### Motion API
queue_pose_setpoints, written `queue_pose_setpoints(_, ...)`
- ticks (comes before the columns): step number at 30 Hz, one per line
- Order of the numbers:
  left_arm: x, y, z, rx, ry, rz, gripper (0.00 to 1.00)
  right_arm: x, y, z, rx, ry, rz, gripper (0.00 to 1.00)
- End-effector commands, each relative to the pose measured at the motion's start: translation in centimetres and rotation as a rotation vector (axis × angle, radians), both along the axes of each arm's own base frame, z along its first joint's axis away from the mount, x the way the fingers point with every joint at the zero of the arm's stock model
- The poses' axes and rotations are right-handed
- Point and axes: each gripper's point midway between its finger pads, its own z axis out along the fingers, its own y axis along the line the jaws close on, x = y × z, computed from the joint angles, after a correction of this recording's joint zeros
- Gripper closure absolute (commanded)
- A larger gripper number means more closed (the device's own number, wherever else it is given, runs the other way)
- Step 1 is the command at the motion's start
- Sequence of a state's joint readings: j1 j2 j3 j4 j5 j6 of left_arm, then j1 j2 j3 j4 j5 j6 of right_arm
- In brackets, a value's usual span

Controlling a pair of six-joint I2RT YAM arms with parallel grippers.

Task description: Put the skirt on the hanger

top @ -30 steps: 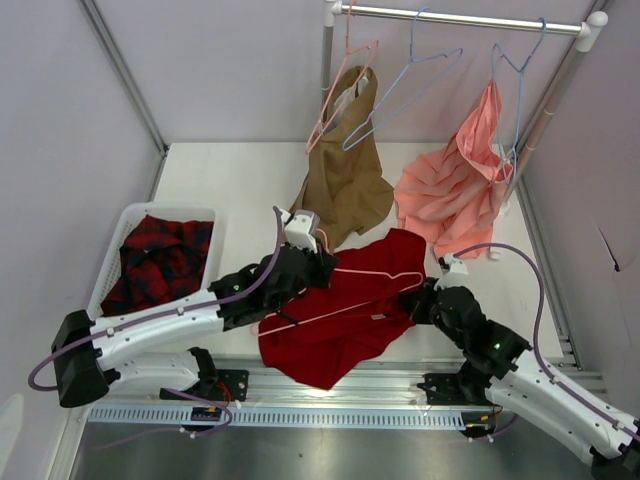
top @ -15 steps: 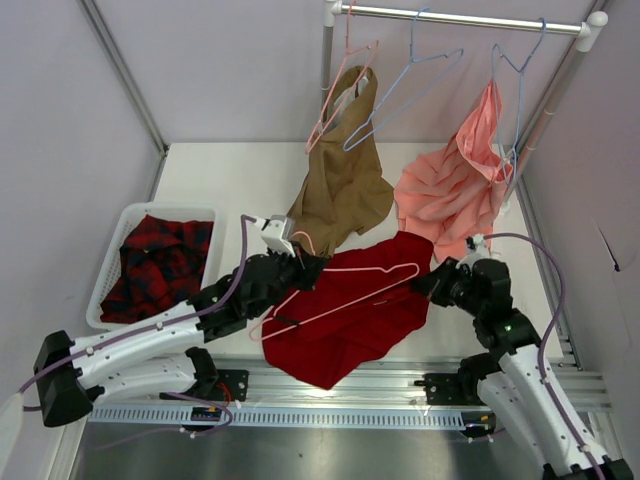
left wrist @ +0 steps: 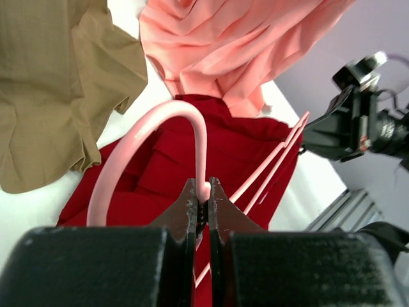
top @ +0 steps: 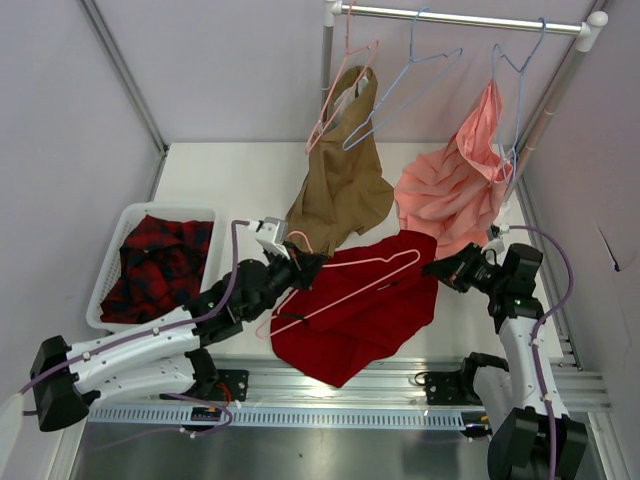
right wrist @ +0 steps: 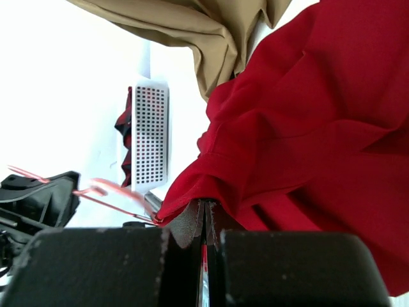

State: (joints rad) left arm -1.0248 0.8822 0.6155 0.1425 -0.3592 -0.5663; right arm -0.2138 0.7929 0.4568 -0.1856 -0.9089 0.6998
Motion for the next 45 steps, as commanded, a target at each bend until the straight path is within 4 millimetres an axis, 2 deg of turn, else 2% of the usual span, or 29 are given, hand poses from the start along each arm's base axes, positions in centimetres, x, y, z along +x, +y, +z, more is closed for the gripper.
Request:
queue_pose_setpoints(1,-0.2,0.0,-2.4,0.123,-0.023,-0.025,1.00,1.6,-0.7,2.9,-0.018,-0.117,-0.018,1.00)
queue_pose_setpoints(3,-0.2,-0.3,-3.3,0.160,-0.009,-0.023,1.00,1.9,-1.0,2.4,-0.025,-0.097,-0.032,1.00)
queue_pose_setpoints(11,-0.1,-0.1,-4.7,0.222,-0.005,0.000,1.00,1.9,-1.0,-0.2,-0.066,-0.023,-0.027,1.00)
queue_pose_setpoints(17,-0.7,-1.3,-5.9,0.310,-0.008,-0.036,1.00,1.9,-1.2,-2.2,-0.091,0.045,-0.040,1.00)
queue_pose_setpoints(28,-2.6,-1.8,-4.5,0.283,-0.082,-0.098,1.00,1.9,-2.3,-6.6,-0.154,0.179,-0.079,1.00)
queue_pose_setpoints(31,-2.2,-1.8,-5.0,0.334,-0.060,-0.080,1.00,1.9,-2.4,-6.8,-0.159,0.178,-0.085,1.00)
queue_pose_setpoints(33,-1.6,-1.3,-6.5,0.401,-0.036,-0.041,1.00,1.8,-2.3,-6.6,-0.158,0.174,-0.082,1.00)
queue_pose_setpoints(40,-0.9,-1.3,-7.5,0.444,0.010,0.012,1.00,1.1,-2.2,-6.4,-0.171,0.173,-0.074,1.00)
queue_pose_setpoints(45,-0.2,-1.1,-7.3,0.453,0.020,0.069,1.00,0.2,-1.7,-6.7,-0.191,0.175,-0.049,1.00)
